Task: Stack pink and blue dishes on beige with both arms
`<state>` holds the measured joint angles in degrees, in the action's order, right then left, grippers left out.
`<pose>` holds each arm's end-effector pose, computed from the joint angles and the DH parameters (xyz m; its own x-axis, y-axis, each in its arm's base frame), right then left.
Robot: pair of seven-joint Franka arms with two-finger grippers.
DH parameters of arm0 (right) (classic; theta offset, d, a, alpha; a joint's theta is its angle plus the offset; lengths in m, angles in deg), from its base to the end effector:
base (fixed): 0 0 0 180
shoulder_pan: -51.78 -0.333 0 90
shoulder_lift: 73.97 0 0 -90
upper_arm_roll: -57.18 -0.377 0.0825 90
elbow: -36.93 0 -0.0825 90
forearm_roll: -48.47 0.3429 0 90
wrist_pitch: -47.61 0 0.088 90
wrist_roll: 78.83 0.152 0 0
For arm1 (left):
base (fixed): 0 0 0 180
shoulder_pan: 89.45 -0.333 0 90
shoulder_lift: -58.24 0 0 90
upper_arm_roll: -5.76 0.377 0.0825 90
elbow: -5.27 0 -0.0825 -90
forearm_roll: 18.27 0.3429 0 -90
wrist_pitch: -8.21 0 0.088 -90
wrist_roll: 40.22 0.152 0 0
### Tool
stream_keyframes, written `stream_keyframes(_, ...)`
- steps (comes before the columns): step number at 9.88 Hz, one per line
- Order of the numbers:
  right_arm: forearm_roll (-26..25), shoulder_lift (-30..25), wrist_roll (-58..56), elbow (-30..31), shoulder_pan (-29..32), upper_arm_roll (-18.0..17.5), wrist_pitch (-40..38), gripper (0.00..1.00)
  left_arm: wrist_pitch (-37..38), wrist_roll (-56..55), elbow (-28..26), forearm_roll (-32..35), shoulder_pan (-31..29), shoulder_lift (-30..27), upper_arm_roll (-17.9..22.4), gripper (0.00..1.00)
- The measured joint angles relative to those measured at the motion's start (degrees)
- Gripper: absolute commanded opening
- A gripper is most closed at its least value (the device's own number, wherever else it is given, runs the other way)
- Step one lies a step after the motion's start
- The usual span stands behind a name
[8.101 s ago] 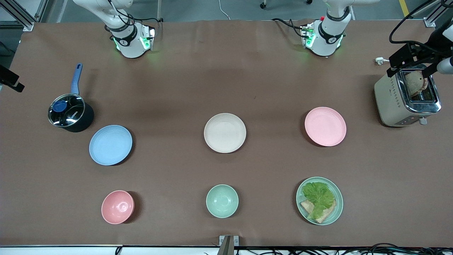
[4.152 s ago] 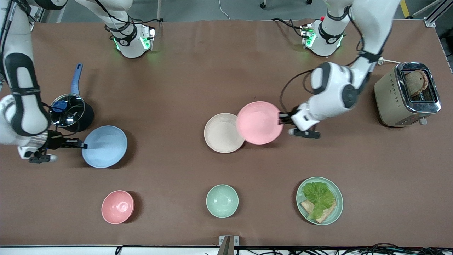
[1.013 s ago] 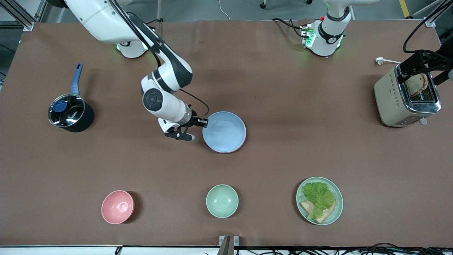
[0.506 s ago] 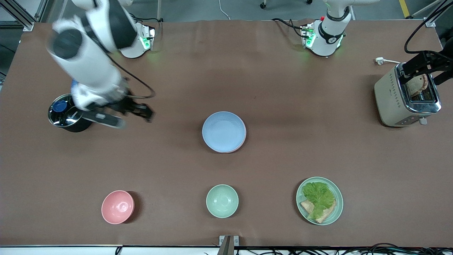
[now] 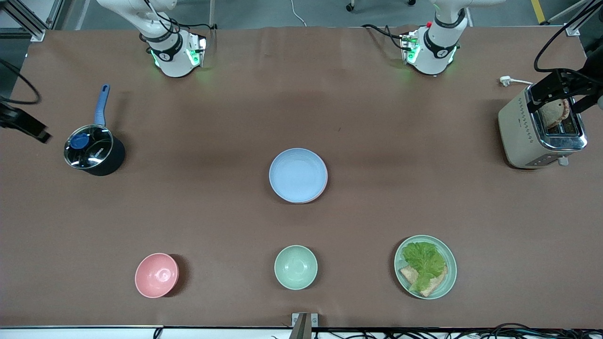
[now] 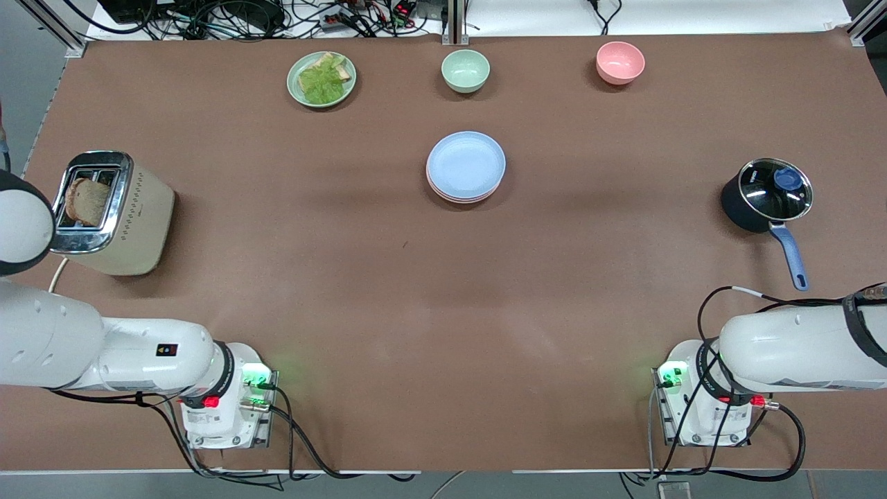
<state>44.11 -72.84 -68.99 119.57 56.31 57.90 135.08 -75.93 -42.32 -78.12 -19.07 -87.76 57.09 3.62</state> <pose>0.5162 -0.0592 0.6820 0.9618 -0.2628 0.0767 -0.2678 -0.9614 0.0637 0.4953 -0.0357 0.6906 0.9990 -0.0316 0.0326 -0.0321 -0.9994 0.0143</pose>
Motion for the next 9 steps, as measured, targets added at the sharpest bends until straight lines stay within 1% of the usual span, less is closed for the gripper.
stream_keyframes(1,1.27,-0.24,-5.21,-0.16,0.13,2.28,-1.25,1.00,0.01,-0.04,-0.01,0.03,-0.01,-0.05,-0.15,1.00)
stream_keyframes(2,2.88,-0.27,-7.44,-0.16,0.15,3.63,-2.64,1.00,0.03,-0.04,-0.02,0.03,-0.02,-0.09,-0.18,1.00)
stream_keyframes(3,3.66,-0.27,-7.77,-0.16,0.09,3.72,-3.29,1.00,0.03,-0.04,-0.03,0.03,-0.05,-0.11,-0.19,1.00)
stream_keyframes(9,4.03,-0.25,-7.72,-0.15,-0.36,3.13,-3.45,1.00,0.04,0.00,-0.04,0.03,-0.12,-0.12,0.09,1.00)
